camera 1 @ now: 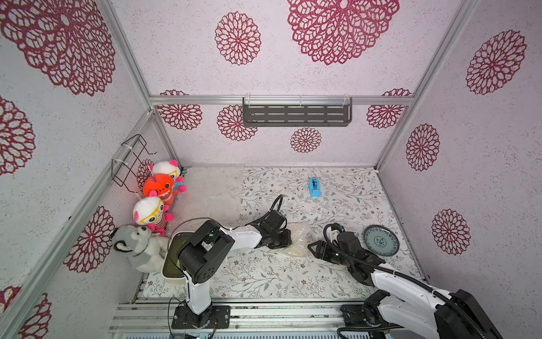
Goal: Wrap dinner plates in bubble wrap
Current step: Stick the tape on the bubble wrap, then pick up the bubble wrap from the center of the board.
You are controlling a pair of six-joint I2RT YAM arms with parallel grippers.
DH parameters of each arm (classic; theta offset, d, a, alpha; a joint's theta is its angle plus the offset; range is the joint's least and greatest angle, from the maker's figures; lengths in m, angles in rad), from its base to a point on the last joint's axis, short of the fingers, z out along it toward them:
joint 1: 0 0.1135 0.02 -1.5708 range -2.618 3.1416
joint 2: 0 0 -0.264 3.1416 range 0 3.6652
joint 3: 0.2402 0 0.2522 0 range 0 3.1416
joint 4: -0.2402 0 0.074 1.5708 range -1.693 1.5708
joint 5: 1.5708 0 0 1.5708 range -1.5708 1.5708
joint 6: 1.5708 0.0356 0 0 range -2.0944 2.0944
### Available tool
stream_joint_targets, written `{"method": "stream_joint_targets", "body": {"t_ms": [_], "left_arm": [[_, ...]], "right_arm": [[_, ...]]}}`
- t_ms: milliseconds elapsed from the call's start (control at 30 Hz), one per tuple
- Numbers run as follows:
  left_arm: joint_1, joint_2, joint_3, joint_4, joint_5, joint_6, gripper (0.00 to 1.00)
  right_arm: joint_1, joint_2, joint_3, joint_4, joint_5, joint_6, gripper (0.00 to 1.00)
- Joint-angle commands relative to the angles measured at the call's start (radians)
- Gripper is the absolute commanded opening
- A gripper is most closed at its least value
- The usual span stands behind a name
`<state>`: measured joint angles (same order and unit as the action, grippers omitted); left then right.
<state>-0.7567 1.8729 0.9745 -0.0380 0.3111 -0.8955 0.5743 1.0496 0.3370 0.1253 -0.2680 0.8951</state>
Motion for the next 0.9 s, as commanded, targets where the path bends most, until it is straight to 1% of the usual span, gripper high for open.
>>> {"method": "stream_joint_targets", "body": {"t_ms": [0, 100, 167, 200, 267, 333, 367, 400, 433, 500, 567, 633, 700, 733, 800, 867], "left_arm": [[-0.009, 0.037, -0.008, -0.044, 0.021, -0.008, 0.00], [-0.009, 0.040, -0.010, -0.036, 0.024, -0.011, 0.00], [-0.009, 0.042, -0.013, -0.026, 0.029, -0.013, 0.00], [-0.008, 0.043, -0.014, -0.020, 0.036, -0.013, 0.00], [-0.008, 0.046, -0.017, -0.003, 0.048, -0.013, 0.00], [-0.009, 0.045, -0.016, 0.007, 0.059, -0.007, 0.00], [-0.010, 0.042, -0.016, 0.012, 0.060, -0.003, 0.00], [-0.010, 0.035, -0.020, 0.018, 0.060, 0.002, 0.00], [-0.010, 0.027, -0.024, 0.023, 0.065, 0.005, 0.00], [-0.005, -0.010, -0.039, 0.034, 0.063, 0.009, 0.00], [0.023, -0.063, -0.054, 0.035, 0.065, 0.013, 0.00], [0.077, -0.141, -0.075, 0.024, 0.071, 0.012, 0.01], [0.146, -0.246, -0.080, -0.057, 0.045, 0.031, 0.10], [0.179, -0.311, -0.078, -0.125, -0.007, 0.052, 0.21], [0.236, -0.427, -0.068, -0.267, -0.157, 0.084, 0.39], [0.297, -0.533, -0.076, -0.354, -0.309, 0.097, 0.55]], "right_arm": [[-0.002, 0.084, 0.029, 0.030, -0.073, 0.228, 0.69], [0.006, 0.172, 0.018, 0.112, -0.012, 0.331, 0.69], [0.020, 0.231, 0.018, 0.119, 0.051, 0.349, 0.69], [0.022, 0.260, 0.011, 0.157, 0.064, 0.356, 0.69], [0.021, 0.330, -0.005, 0.353, 0.042, 0.369, 0.67], [0.021, 0.423, 0.003, 0.536, 0.019, 0.390, 0.63], [0.021, 0.472, 0.009, 0.614, 0.014, 0.413, 0.56], [0.021, 0.519, 0.010, 0.700, 0.010, 0.431, 0.44], [0.021, 0.555, 0.012, 0.771, 0.007, 0.443, 0.36], [0.020, 0.616, 0.038, 0.830, 0.008, 0.422, 0.22], [0.012, 0.654, 0.095, 0.784, -0.006, 0.356, 0.14], [-0.002, 0.684, 0.159, 0.724, -0.021, 0.306, 0.11], [-0.021, 0.722, 0.241, 0.663, -0.023, 0.273, 0.11], [-0.030, 0.754, 0.301, 0.608, -0.018, 0.255, 0.12], [-0.048, 0.830, 0.443, 0.507, 0.013, 0.209, 0.15], [-0.061, 0.938, 0.615, 0.436, 0.056, 0.185, 0.17]]}}
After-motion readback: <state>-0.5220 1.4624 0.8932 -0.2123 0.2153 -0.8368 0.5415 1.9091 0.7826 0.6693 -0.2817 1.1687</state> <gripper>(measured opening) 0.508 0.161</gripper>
